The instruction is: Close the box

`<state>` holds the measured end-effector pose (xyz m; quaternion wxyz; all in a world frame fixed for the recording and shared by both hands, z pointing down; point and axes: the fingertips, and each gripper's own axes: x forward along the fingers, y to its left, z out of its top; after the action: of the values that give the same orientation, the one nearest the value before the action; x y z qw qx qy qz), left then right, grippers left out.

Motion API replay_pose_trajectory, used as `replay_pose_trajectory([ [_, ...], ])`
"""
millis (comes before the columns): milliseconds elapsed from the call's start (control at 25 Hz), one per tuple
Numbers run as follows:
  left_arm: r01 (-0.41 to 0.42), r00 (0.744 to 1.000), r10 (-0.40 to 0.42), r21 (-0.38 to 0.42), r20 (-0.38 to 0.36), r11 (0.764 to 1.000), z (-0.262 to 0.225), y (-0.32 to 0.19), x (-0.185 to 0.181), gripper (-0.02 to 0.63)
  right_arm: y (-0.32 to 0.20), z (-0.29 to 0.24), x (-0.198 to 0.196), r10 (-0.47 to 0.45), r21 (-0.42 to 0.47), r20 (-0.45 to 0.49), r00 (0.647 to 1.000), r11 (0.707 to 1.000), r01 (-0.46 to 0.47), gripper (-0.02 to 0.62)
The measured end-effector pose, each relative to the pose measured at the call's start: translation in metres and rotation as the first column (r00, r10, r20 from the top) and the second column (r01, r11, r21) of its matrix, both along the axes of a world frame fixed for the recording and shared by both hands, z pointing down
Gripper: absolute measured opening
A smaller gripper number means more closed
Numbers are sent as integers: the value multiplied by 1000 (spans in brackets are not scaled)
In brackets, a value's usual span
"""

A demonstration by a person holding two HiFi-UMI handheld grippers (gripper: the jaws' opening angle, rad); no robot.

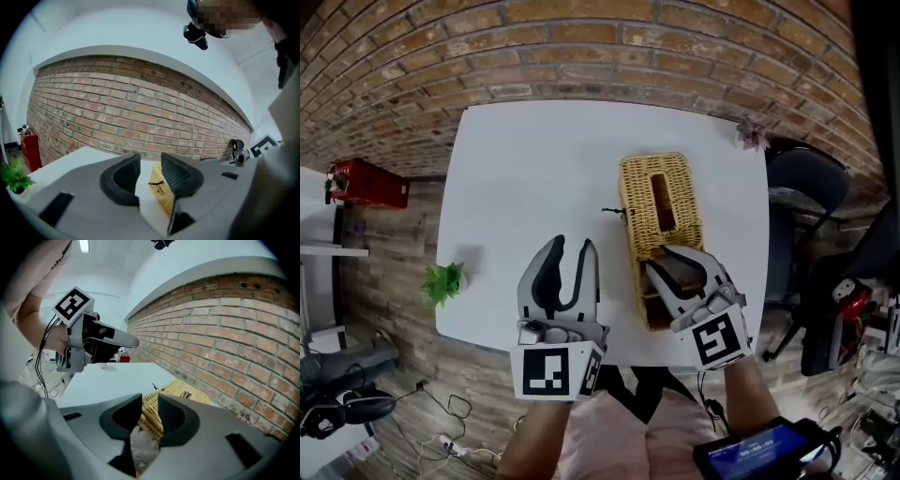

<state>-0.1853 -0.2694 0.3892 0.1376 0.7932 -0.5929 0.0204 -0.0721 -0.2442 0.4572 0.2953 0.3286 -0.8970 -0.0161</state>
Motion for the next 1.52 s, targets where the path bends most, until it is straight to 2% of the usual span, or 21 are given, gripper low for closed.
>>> replay_pose_trajectory([
  [120,8,1000,-8,26,6,1000,-14,8,3,144,0,-21,-1,3,40,73,997,999,-6,109],
  [320,21,999,-23,85,22,996,-52,26,15,143,-4,-72,13,112,32,271,956,992,-125,99],
  [480,37,998,-46,158,49,987,-91,40,25,120,-4,-118,28,187,51,327,926,975,-215,73],
  [720,86,992,-109,272,70,958,-147,59,34,70,12,-181,38,205,141,403,892,949,-282,2],
  [840,98,990,-126,319,68,943,-169,66,40,37,17,-200,46,203,174,429,880,938,-301,0],
  [1000,97,989,-129,353,67,931,-185,73,47,34,19,-213,58,209,197,450,868,925,-325,0],
  [1240,93,989,-126,355,71,930,-187,76,54,35,22,-216,63,206,231,417,885,918,-322,-2],
  [1520,86,990,-118,343,73,936,-184,75,55,35,19,-216,68,228,222,418,879,913,-343,-2],
])
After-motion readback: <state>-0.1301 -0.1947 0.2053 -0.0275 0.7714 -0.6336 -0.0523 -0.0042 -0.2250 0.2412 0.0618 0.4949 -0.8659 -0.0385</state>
